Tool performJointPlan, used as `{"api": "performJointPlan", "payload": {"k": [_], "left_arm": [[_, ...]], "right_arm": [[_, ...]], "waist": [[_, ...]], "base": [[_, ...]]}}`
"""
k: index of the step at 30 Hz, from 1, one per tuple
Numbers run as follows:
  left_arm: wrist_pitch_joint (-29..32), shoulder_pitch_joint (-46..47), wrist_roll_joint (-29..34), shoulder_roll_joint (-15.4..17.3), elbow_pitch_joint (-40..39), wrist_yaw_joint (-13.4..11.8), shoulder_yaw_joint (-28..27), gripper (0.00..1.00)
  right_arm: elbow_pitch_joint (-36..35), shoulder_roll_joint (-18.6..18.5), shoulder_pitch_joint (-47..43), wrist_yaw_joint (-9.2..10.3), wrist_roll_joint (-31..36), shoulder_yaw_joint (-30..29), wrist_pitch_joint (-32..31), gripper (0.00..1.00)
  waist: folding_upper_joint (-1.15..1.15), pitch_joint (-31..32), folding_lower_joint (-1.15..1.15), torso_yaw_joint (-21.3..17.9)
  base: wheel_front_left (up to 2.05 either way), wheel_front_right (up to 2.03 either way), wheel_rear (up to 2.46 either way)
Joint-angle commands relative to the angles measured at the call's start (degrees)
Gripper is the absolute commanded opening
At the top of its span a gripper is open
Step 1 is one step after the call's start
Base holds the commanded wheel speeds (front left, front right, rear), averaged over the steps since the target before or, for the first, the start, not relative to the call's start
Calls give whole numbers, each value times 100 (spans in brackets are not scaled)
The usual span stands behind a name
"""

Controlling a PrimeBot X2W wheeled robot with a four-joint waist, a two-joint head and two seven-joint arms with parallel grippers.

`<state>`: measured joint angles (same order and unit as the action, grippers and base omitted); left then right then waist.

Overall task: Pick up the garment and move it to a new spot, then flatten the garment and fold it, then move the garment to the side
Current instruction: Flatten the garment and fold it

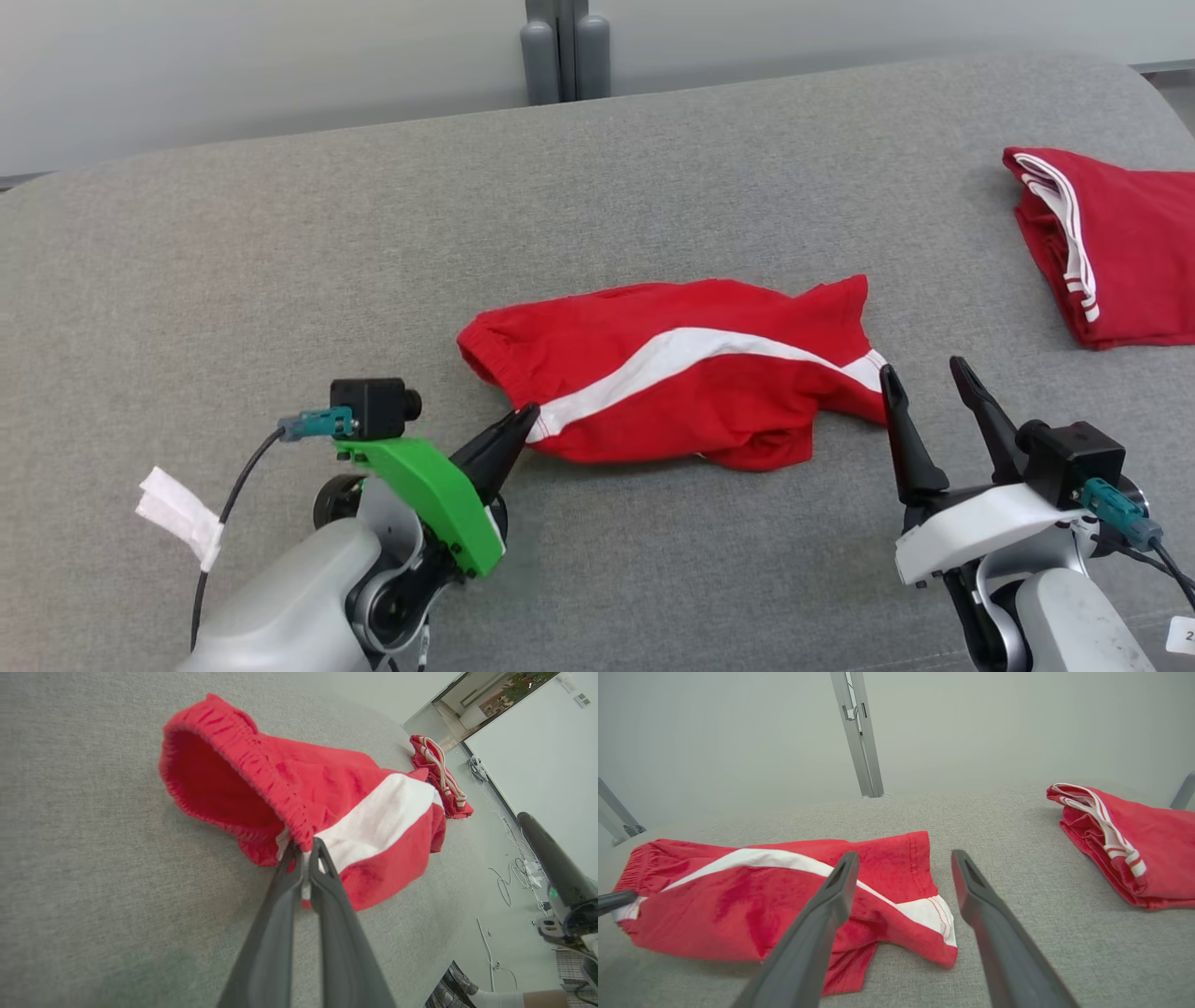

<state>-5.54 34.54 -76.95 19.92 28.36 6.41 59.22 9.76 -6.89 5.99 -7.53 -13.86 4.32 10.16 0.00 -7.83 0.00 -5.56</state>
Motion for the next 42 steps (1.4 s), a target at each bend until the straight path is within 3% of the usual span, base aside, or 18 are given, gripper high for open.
{"api": "performJointPlan", "payload": {"k": [1, 9, 10, 11, 15, 21, 25, 27, 34, 38, 42], "left_arm": [[6, -168, 81, 171, -161, 0, 35, 0], [113, -430, 685, 863, -800, -799, 404, 0], [27, -430, 779, 883, -822, -899, 394, 24], [-36, -423, 827, 882, -832, -979, 388, 100], [-210, -463, 956, 858, -840, -1221, 381, 100], [-823, -787, 887, 963, -1020, -1410, -72, 100], [-971, -1097, 1318, 983, -1337, -1517, -903, 100], [-962, -1461, 1868, 832, -1614, -1539, -1722, 100], [-955, -2617, 3572, 64, -2152, -1223, -3761, 100], [-956, -2998, 4245, -351, -2132, -882, -4408, 100], [-956, -3217, 4766, -593, -1918, -586, -4689, 100]], "right_arm": [[-33, -1, -74, 9, 29, -20, -1, 100], [-77, 3, -35, 9, 49, -12, -32, 100], [-77, 4, -27, 9, 47, -9, -31, 100], [-77, 1, -28, 9, 48, -13, -32, 100], [-58, -12, -51, 9, 46, -25, -44, 100], [-93, -57, -129, 9, 60, -109, -47, 100], [-167, -82, -208, 10, 97, -224, -63, 100], [-206, -104, -244, 9, 115, -288, -92, 100], [-268, -145, -312, 9, 177, -297, -184, 100], [-207, -197, -281, 9, 164, -180, -222, 100], [-89, -244, -235, 9, 155, -84, -170, 100]], "waist": [[0, 14, 0, 104], [0, 8, 0, 371], [0, 11, 0, 388], [0, 17, 0, 405], [0, 66, 0, 446], [0, 246, 0, 455], [0, 369, 0, 494], [0, 431, 0, 538], [0, 661, 0, 616], [0, 771, 0, 635], [0, 853, 0, 655]], "base": [[0, 0, 0], [0, 0, 0], [0, 0, 0], [0, 0, 0], [0, 0, 0], [0, 0, 0], [0, 0, 0], [0, 0, 0], [0, 0, 0], [0, 0, 0], [0, 0, 0]]}}
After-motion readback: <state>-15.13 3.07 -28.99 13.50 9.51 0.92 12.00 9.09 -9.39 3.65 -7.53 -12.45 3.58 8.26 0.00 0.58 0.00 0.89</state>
